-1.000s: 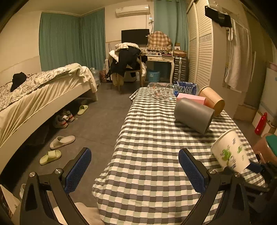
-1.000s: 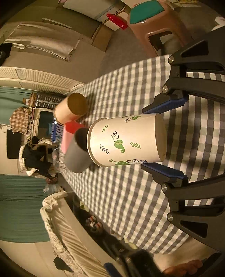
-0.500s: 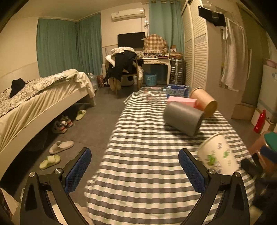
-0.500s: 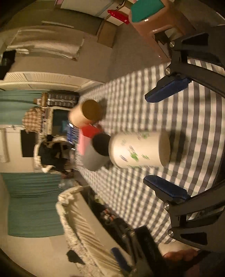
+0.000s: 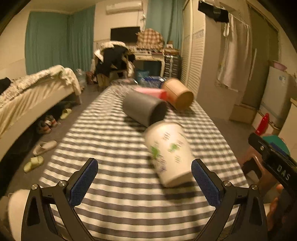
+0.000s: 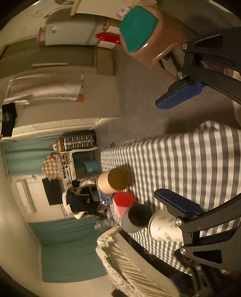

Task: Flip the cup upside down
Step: 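Lower the white cup toward the table and open the right gripper, then grasp the white cup with the left gripper and stand it upright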

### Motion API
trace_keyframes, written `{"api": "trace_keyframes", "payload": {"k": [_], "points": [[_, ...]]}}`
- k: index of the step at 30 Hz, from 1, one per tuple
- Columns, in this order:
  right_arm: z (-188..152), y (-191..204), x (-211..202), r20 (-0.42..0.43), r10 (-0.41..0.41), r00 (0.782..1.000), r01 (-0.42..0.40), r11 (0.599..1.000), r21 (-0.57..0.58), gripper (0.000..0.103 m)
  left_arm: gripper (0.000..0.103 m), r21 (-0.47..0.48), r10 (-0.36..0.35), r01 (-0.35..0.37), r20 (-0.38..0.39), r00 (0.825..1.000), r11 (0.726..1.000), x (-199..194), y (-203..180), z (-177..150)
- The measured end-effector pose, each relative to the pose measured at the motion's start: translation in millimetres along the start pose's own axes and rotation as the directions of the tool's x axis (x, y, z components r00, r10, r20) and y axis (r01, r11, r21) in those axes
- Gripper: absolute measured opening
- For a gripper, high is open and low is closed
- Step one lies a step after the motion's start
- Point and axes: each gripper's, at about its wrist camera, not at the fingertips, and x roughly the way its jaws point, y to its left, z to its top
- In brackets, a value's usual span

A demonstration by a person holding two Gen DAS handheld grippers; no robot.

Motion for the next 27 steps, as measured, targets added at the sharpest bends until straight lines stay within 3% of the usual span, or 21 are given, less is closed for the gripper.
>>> {"api": "trace_keyframes", "payload": {"k": [10, 13, 14, 27], "points": [[-2, -26, 9, -0.029, 0.019, 0.999, -0.017, 0.998, 0.060, 0.088, 0.101, 0.075, -0.018, 0.022, -0.049, 0.999, 0.997, 41, -40, -8], [-4, -30, 13, -0.040, 0.021, 0.999, -0.018, 0.998, 0.065, 0.088, 0.077, 0.074, -0.020, 0.026, -0.082, 0.996, 0.997, 52, -39, -12], [-4, -30, 15, -0.044, 0.023, 0.999, -0.020, 0.998, 0.068, 0.088, 0.065, 0.077, -0.023, 0.030, -0.098, 0.995, 0.997, 56, -38, -12], [-7, -22, 21, -0.077, 0.037, 0.996, -0.032, 0.998, 0.059, 0.088, 0.062, 0.123, -0.016, 0.027, -0.088, 0.996, 0.992, 31, -16, 12]]}}
